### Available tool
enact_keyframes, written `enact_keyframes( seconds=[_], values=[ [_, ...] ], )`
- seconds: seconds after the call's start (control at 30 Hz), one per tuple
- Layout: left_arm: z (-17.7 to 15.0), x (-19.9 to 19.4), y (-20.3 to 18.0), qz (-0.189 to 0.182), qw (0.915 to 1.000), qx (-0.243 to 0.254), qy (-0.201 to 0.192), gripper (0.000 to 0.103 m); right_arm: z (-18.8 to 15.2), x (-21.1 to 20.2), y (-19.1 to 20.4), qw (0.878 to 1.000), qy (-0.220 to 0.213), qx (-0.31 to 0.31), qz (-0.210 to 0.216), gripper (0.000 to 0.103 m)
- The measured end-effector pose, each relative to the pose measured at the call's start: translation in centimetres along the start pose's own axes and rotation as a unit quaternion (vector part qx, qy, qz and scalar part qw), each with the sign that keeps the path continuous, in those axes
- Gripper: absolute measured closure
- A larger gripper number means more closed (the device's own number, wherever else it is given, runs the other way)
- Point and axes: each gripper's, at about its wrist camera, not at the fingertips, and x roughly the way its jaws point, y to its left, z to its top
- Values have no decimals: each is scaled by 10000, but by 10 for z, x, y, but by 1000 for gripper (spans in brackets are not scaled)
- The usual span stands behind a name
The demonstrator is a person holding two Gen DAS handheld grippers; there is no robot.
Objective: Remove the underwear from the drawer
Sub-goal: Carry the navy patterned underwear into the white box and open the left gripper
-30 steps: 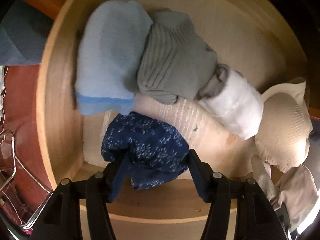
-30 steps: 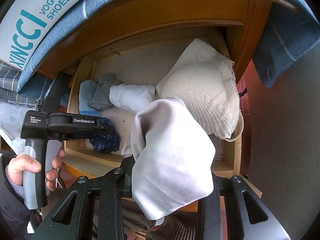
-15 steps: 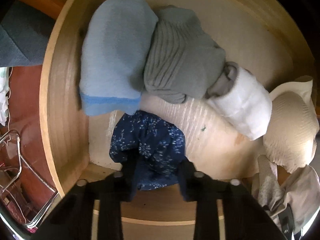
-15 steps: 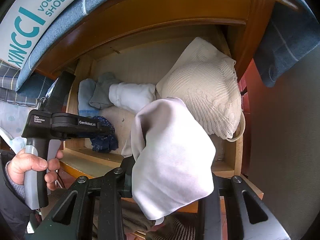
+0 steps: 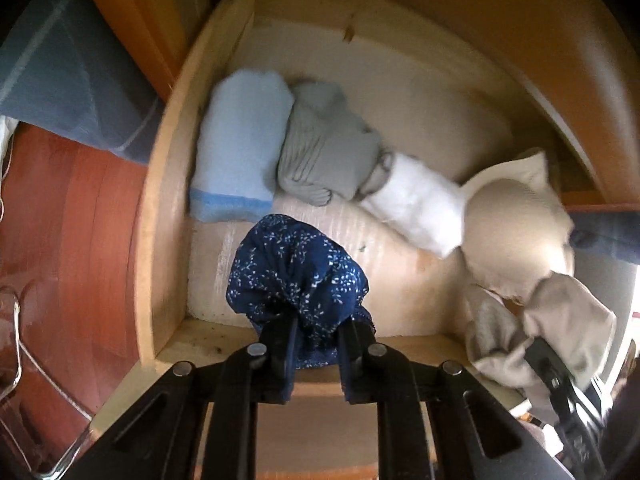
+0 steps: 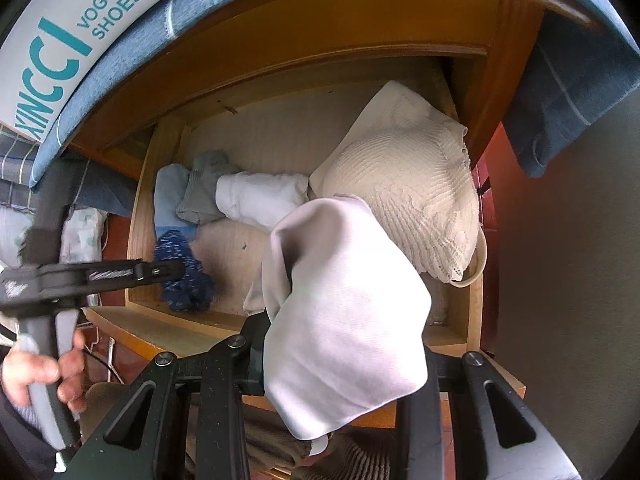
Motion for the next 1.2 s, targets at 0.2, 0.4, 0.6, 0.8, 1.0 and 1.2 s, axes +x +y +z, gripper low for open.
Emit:
enact_keyframes(
  seconds=[0.2,0.4,0.6,0.8,1.0,1.2],
  values=[
    [-22,-35,-12,-85,9971,343,-680,87,-1,-1,2,10000,-46,-33,-46,72],
    [-46,-72,-8,-58,9838,763,-1621,87,-1,-4,2,9998,-130,-64,-134,72],
    [-68,-99,-16,-28,9667,1187,-2267,87,-1,-3,4,9996,-139,-111,-241,72],
    [-101,-127,-32,78,9439,1895,-2704,87,-1,-4,5,9993,-162,-148,-312,72],
    [-127,-173,-41,-238,9178,2338,-3201,87,-1,-4,5,9993,-176,-148,-308,72],
    [-129,-245,-48,-509,8963,2312,-3748,87,-2,-5,4,9994,-177,-126,-285,72]
  ],
)
